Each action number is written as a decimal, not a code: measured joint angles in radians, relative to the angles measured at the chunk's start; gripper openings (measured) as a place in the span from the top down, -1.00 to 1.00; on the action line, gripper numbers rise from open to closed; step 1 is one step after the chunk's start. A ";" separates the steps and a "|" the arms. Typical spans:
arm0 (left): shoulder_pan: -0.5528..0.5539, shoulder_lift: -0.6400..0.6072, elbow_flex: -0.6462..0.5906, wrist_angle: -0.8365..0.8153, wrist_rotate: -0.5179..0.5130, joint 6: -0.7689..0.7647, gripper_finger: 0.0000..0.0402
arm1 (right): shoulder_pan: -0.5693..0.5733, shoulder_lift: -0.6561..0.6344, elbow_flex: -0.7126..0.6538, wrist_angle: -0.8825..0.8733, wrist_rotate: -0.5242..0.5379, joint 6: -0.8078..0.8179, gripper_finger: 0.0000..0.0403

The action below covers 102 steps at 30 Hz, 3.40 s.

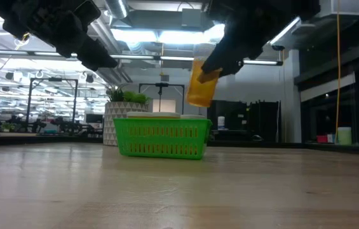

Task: Pick and place pill bottles into a basket
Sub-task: Put the orange medicine bottle into the green bin

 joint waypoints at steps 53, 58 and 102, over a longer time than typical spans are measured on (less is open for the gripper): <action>0.000 0.000 0.000 0.005 -0.001 0.048 -0.04 | -0.046 0.124 0.000 0.040 0.003 -0.053 -0.08; 0.000 0.000 0.000 0.004 0.000 0.048 -0.04 | -0.061 0.131 0.000 0.044 0.006 -0.055 -0.08; 0.000 0.000 0.000 0.004 -0.001 0.059 -0.04 | -0.063 0.133 0.000 0.056 -0.028 -0.121 -0.08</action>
